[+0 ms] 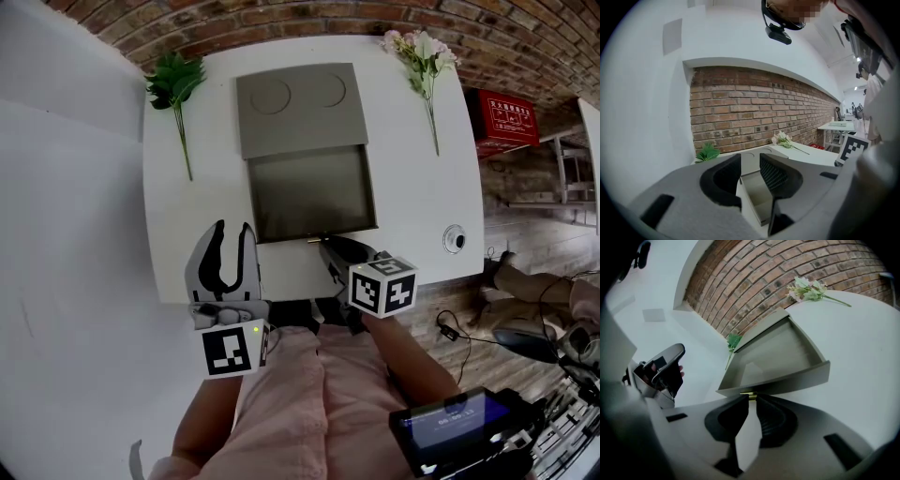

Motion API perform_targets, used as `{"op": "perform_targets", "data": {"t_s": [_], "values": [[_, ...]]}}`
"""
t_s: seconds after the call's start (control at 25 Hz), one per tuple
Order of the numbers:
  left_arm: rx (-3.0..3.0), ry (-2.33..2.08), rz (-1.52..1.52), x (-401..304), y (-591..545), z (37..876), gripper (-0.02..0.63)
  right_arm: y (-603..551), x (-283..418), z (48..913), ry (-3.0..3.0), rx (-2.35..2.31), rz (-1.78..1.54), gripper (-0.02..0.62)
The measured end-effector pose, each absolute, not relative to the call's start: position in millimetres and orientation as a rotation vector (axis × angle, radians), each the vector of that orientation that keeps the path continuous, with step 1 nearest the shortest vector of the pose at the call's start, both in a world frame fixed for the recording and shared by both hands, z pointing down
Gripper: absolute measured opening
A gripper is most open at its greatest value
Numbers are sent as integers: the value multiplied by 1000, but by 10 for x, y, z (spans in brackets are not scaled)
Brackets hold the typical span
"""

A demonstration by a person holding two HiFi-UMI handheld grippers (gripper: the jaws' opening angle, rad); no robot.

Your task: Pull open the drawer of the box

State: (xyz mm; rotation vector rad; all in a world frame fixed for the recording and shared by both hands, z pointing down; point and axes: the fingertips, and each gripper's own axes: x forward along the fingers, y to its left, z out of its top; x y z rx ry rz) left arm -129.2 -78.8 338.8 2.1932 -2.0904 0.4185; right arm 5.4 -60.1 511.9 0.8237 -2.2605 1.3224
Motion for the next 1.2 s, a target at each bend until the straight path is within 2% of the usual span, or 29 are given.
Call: {"op": "perform_targets", "data": {"t_s": [1.0,1.12,1.2], "values": [[2202,-2108,402,-1282,-696,3321,129,-554,39,5129,-2244,825,1335,64],[2207,-2111,398,-1275,-700,3292,129,-558,37,5115,-2246,830,1347,81],[2212,-2117,392,-1269,-701,3267,129,-568,60,5103,-2250,842,1357,156]]}}
